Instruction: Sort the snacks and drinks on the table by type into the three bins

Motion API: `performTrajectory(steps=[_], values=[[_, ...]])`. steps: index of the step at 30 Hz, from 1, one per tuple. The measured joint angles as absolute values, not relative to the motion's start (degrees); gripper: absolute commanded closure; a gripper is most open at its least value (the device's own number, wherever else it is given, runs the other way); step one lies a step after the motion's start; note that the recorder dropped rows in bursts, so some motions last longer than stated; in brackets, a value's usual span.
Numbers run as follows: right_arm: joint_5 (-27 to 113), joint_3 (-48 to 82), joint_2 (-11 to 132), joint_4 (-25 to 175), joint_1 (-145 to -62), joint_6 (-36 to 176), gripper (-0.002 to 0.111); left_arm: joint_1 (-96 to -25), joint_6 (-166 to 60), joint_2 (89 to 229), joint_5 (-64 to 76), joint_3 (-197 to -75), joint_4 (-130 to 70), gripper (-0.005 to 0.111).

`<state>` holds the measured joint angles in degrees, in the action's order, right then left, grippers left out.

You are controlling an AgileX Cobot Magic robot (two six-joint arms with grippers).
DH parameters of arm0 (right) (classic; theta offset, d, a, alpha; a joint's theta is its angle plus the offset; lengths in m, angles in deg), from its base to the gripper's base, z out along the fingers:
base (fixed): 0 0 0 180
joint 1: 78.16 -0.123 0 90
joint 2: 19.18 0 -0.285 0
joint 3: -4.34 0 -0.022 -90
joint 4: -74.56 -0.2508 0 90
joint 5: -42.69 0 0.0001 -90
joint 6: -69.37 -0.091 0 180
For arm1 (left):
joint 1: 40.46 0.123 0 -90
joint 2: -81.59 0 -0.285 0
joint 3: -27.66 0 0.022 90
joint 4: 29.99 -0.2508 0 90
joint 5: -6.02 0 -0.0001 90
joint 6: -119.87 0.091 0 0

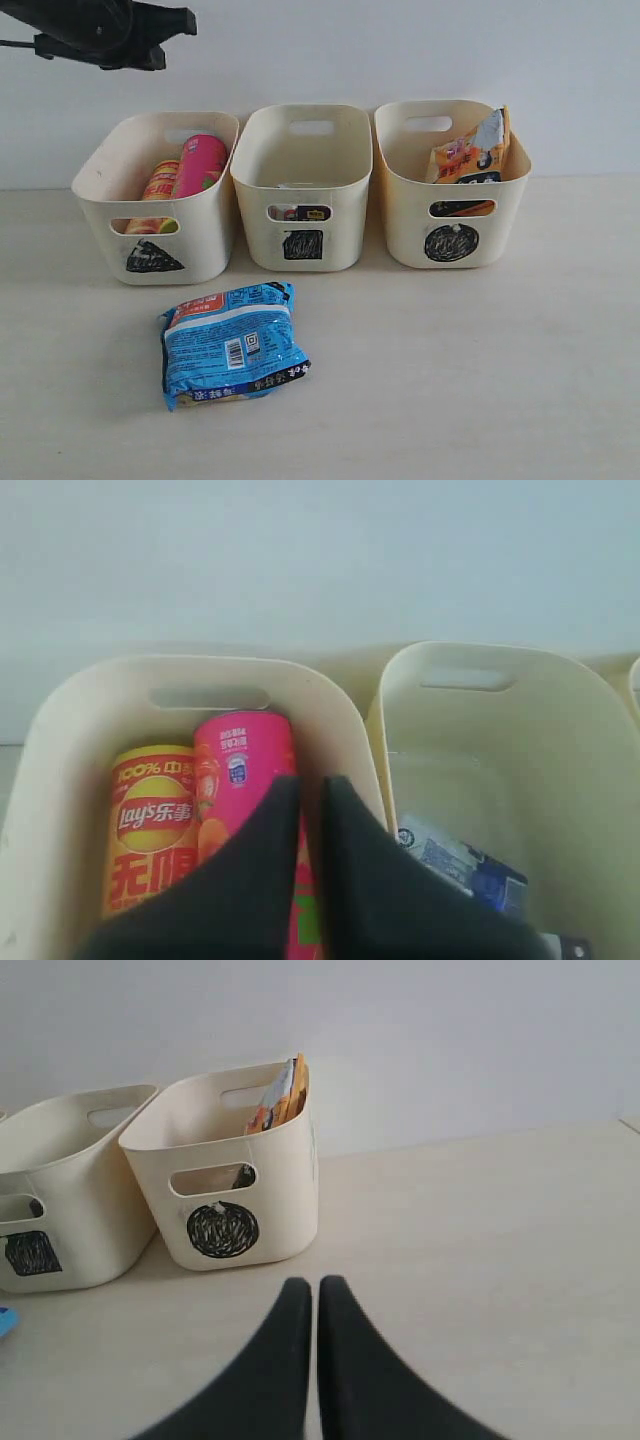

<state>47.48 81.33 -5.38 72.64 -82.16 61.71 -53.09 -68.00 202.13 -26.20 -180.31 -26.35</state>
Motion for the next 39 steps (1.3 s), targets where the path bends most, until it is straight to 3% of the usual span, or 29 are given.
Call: performTrajectory(steps=[12,30,39], values=[[47.5,81.3,-5.4,72.6,-82.2,61.7,0.108,-53.1,-68.0,180.9,-30.9,-175.9,-25.6,0.102],[47.0,81.3,-5.4,72.2,-82.2,54.3,0.108,-53.1,-70.5,123.6,-12.2,-119.5,-25.4,0.102],[36.4,81.3,-5.4,72.0,-82.2,48.2,0.108,-53.1,-66.5,111.9,-2.1,-103.1,-27.0,0.102]])
